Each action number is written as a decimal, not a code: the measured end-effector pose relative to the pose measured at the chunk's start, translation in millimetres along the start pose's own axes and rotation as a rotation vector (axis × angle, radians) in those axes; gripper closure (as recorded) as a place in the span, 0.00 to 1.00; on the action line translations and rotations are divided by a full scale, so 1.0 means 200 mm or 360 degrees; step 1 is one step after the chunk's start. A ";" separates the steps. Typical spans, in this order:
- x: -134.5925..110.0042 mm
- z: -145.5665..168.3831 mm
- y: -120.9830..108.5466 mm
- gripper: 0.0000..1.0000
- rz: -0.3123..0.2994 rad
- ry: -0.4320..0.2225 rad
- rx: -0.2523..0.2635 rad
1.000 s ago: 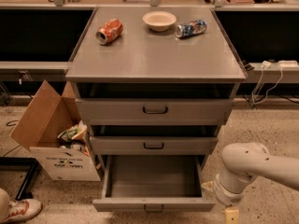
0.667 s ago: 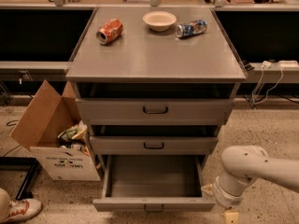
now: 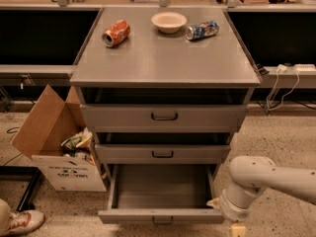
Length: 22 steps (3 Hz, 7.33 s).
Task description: Close bottom drawer
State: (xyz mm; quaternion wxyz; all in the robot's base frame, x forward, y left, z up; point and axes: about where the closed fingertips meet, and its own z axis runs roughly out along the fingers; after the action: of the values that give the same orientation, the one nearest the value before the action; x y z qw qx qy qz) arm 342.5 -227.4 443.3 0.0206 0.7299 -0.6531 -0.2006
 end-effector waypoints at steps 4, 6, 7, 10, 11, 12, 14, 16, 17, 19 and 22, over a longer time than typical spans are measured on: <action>-0.26 0.74 -0.08 0.00 0.0028 -0.0489 -0.0328; -0.20 1.02 -0.33 0.19 -0.0101 -0.0468 -0.0296; -0.16 1.11 -0.46 0.42 -0.0166 -0.0473 -0.0171; -0.13 1.14 -0.63 1.00 -0.0171 -0.0505 -0.0009; -0.09 1.15 -0.66 1.00 -0.0157 -0.0505 0.0115; -0.05 1.18 -0.74 1.00 -0.0137 -0.0523 0.0257; 0.02 1.23 -0.91 1.00 -0.0001 -0.0548 0.0436; 0.02 1.24 -0.91 0.58 -0.0001 -0.0548 0.0438; 0.02 1.24 -0.91 0.35 -0.0001 -0.0548 0.0438; 0.02 1.24 -0.91 0.00 -0.0001 -0.0548 0.0437; 0.02 1.13 -1.05 0.42 -0.0026 -0.0498 0.0690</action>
Offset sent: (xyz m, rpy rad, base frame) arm -0.0298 0.0873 -0.1226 0.2859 0.2553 -0.0677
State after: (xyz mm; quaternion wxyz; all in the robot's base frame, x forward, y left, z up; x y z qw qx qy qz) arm 469.2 -148.8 172.9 -0.2391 0.6826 -0.6701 -0.1668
